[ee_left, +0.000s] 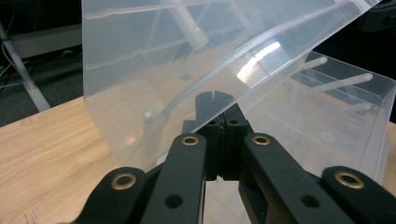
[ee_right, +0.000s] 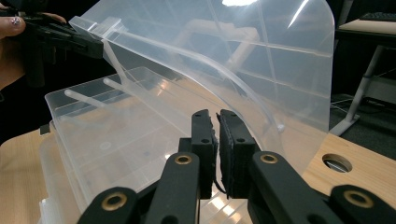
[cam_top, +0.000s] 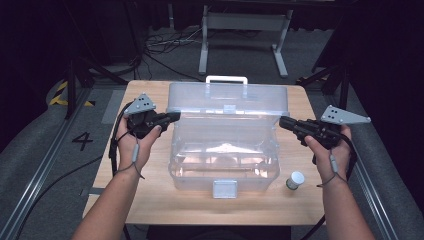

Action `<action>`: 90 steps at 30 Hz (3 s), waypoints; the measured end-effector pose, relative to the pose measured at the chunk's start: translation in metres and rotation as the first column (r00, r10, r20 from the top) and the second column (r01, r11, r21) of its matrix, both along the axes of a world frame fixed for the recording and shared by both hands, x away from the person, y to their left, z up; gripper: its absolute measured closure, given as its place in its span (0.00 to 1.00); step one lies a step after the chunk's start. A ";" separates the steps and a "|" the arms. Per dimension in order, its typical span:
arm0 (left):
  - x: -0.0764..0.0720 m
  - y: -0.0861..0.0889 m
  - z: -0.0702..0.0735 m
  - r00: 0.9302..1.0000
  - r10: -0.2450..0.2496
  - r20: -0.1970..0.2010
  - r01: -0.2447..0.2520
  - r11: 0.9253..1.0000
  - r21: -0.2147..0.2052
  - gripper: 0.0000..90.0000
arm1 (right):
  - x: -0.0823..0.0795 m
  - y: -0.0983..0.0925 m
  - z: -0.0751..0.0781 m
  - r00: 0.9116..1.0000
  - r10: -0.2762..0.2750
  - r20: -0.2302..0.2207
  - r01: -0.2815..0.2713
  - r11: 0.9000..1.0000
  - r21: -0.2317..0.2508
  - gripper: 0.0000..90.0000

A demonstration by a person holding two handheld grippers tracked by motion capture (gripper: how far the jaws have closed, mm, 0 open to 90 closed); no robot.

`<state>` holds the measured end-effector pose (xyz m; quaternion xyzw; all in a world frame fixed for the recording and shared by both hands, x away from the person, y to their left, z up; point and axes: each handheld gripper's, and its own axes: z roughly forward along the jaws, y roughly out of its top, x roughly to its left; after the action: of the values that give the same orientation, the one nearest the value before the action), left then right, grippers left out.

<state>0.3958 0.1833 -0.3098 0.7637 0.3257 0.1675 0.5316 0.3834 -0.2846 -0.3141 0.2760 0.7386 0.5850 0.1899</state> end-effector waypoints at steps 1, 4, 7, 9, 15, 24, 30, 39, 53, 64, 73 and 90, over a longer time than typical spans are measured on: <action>0.000 0.000 0.000 1.000 0.001 -0.002 -0.001 1.000 0.000 0.99 | -0.001 0.000 0.000 1.000 -0.003 0.002 0.003 1.000 -0.002 0.95; 0.000 0.000 0.000 1.000 0.002 -0.003 -0.002 1.000 0.000 0.99 | -0.006 0.000 0.001 0.999 -0.029 0.015 0.029 1.000 -0.011 0.92; 0.001 0.000 0.001 1.000 0.002 -0.006 -0.002 1.000 -0.001 0.99 | -0.016 0.001 0.003 0.996 -0.075 0.042 0.076 0.997 -0.028 0.88; 0.002 0.000 0.001 1.000 0.002 -0.007 -0.002 1.000 0.000 0.99 | -0.019 0.000 0.003 0.995 -0.093 0.042 0.095 0.995 -0.033 0.87; 0.004 0.000 0.003 1.000 0.004 -0.009 -0.004 1.000 0.000 0.99 | -0.027 0.006 0.002 0.958 -0.245 0.146 0.258 0.963 -0.076 0.68; 0.006 0.001 0.003 1.000 -0.002 -0.016 0.002 1.000 -0.011 0.99 | -0.018 0.015 0.003 0.939 -0.311 0.149 0.318 0.947 -0.032 0.64; 0.006 0.000 0.004 1.000 -0.002 -0.015 0.002 1.000 -0.005 0.99 | -0.011 0.021 0.000 0.929 -0.342 0.142 0.348 0.937 -0.020 0.63; 0.006 0.000 0.004 1.000 0.000 -0.014 0.000 1.000 -0.001 0.99 | -0.002 0.033 0.000 0.912 -0.379 0.158 0.386 0.922 -0.015 0.65; 0.007 0.000 0.004 1.000 -0.008 -0.019 0.008 1.000 -0.006 0.97 | 0.009 0.042 0.000 0.888 -0.427 0.169 0.437 0.899 -0.027 0.73; 0.003 0.000 0.002 1.000 0.003 -0.014 -0.002 1.000 0.024 0.91 | 0.009 0.041 0.001 0.871 -0.461 0.171 0.470 0.882 -0.017 0.81; -0.009 0.008 0.002 1.000 0.001 -0.008 0.000 0.999 0.034 0.91 | 0.015 0.043 0.003 0.858 -0.487 0.161 0.495 0.869 -0.010 0.84; -0.024 0.041 -0.011 0.997 0.070 -0.016 -0.070 0.998 -0.002 0.91 | 0.041 0.044 0.008 0.849 -0.515 0.120 0.517 0.856 0.015 0.87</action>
<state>0.3717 0.2243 -0.3213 0.7525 0.3565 0.1795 0.5238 0.4243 -0.2408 -0.3061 0.4268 0.6298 0.5214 0.3865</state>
